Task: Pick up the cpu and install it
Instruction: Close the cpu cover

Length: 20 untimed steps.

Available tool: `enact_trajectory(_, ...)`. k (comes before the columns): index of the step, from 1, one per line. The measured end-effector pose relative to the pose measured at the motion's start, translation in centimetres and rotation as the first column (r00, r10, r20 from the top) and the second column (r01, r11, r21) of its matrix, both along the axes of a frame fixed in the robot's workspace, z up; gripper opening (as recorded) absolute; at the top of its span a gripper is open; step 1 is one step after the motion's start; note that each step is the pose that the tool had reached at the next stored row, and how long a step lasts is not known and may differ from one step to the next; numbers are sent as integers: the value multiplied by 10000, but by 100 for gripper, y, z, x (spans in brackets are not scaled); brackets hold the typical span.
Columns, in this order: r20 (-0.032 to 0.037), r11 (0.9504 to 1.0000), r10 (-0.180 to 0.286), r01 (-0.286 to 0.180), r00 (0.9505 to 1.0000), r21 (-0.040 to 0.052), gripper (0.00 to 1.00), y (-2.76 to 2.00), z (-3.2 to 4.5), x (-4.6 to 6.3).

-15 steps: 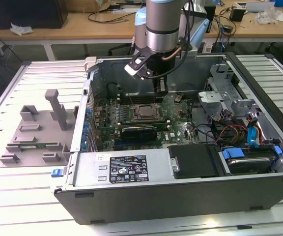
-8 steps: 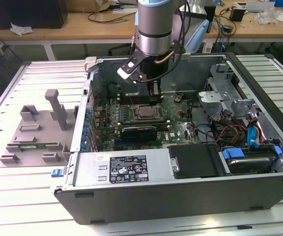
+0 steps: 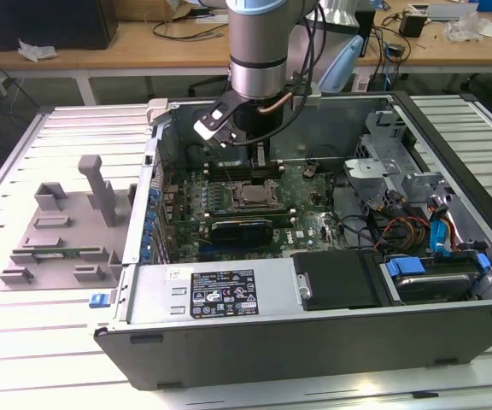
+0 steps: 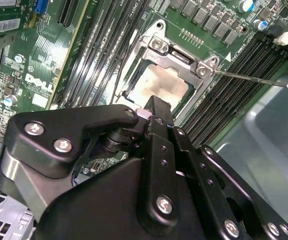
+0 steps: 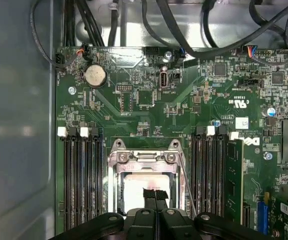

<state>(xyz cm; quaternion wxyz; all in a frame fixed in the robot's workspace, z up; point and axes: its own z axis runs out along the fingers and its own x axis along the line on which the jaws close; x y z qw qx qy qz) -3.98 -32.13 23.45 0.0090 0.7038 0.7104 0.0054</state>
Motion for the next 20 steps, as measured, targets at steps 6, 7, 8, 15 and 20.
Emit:
enact_trajectory(6, 1, 9979, 641, -641, 9979, 0, 11, 0, 0, -1)
enact_trajectory(7, 1, 9951, 989, -989, 9951, 0, 11, 0, 0, -1)
enact_trajectory(8, 1, 9935, 1140, -1140, 9935, 0, 11, 0, 0, -1)
enact_trajectory(15, -1, 9707, 2404, -2404, 9707, -8, 11, 0, 0, -1)
enact_trajectory(20, -10, 9329, 3601, -3601, 9329, -35, 11, 0, 0, -1)
